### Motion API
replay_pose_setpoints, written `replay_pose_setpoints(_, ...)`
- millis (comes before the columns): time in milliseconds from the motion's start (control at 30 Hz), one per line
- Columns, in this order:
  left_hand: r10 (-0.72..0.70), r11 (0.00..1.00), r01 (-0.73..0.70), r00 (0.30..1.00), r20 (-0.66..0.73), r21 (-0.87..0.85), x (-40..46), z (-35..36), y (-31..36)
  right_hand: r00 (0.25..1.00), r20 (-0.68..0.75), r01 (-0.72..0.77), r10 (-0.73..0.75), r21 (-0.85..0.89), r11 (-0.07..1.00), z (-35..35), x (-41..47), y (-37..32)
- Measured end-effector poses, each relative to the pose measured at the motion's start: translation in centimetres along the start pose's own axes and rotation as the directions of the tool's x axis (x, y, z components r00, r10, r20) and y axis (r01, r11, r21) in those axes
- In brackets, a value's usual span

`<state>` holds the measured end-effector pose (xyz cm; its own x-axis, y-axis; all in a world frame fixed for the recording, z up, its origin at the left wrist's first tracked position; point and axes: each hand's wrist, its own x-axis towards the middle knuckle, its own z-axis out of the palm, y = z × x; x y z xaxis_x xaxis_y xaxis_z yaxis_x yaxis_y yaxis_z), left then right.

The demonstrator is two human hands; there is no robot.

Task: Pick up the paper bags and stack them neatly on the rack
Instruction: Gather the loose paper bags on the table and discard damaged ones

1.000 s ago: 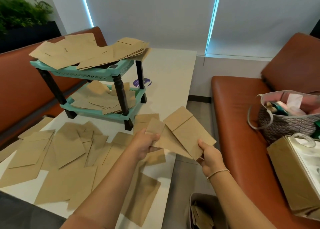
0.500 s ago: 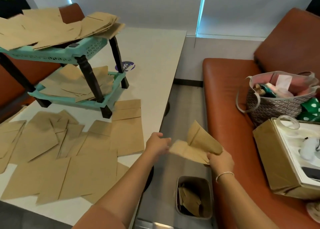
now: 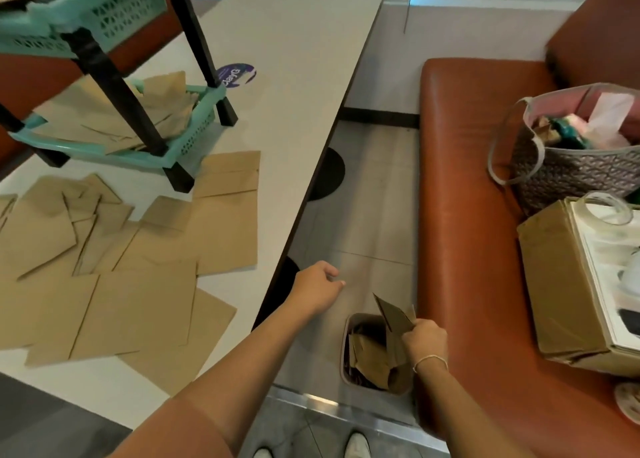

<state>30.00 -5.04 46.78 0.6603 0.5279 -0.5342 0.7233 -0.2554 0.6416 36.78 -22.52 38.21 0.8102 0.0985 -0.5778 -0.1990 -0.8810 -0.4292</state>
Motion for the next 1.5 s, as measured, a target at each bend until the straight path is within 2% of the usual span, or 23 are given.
replay_pose_setpoints(267,-0.035,0.998,0.035,0.999,-0.007,0.053,0.8,2.2,-0.8,0.994,0.102,0.050,-0.043,-0.067,0.996,1.8,2.4,1.7)
replay_pose_setpoints(400,-0.029,0.998,0.029,1.000,-0.012,0.063,0.6,2.5,-0.4,0.989,0.131,0.077,-0.072,-0.034,0.996,1.6,2.2,1.4)
replay_pose_setpoints(667,0.057,0.998,-0.055,0.997,-0.055,0.039,-0.6,0.6,1.9,0.964,0.106,0.245,-0.246,0.019,0.969,-1.4,0.9,-3.7)
replay_pose_setpoints(800,0.136,0.991,-0.136,0.982,-0.130,0.009,-1.6,-1.7,3.0,0.926,0.044,0.374,-0.375,0.039,0.927,-2.6,-1.1,-8.8)
replay_pose_setpoints(933,0.216,0.975,-0.223,0.938,-0.270,0.004,-2.2,-5.2,3.0,0.854,0.001,0.520,-0.520,0.049,0.853,-2.8,-3.5,-14.3)
replay_pose_setpoints(1000,0.217,0.973,-0.232,0.909,-0.357,0.001,-2.2,-7.2,2.3,0.822,-0.005,0.569,-0.570,0.070,0.820,-2.4,-4.7,-16.7)
replay_pose_setpoints(1067,0.212,0.977,-0.195,0.874,-0.438,0.084,-2.1,-9.2,1.3,0.805,-0.009,0.592,-0.594,0.098,0.800,-1.8,-5.9,-18.8)
replay_pose_setpoints(1133,0.210,0.962,-0.095,0.858,-0.469,0.257,-1.7,-10.9,0.0,0.796,-0.002,0.602,-0.605,0.107,0.791,-1.2,-7.0,-20.3)
replay_pose_setpoints(1200,0.180,0.894,0.029,0.891,-0.418,0.447,-1.4,-12.0,-1.4,0.801,0.010,0.594,-0.599,0.115,0.796,-0.3,-7.8,-21.4)
replay_pose_setpoints(1267,0.125,0.841,0.076,0.935,-0.331,0.535,-1.1,-12.7,-2.6,0.822,0.036,0.562,-0.568,0.105,0.821,0.5,-8.3,-22.1)
replay_pose_setpoints(1333,0.130,0.831,0.052,0.950,-0.284,0.554,-0.8,-13.1,-3.5,0.854,0.081,0.505,-0.513,0.102,0.857,1.6,-8.6,-22.7)
replay_pose_setpoints(1500,0.252,0.834,-0.072,0.932,-0.262,0.547,-0.3,-14.5,-3.7,0.906,0.146,0.360,-0.398,0.229,0.904,3.4,-9.1,-24.4)
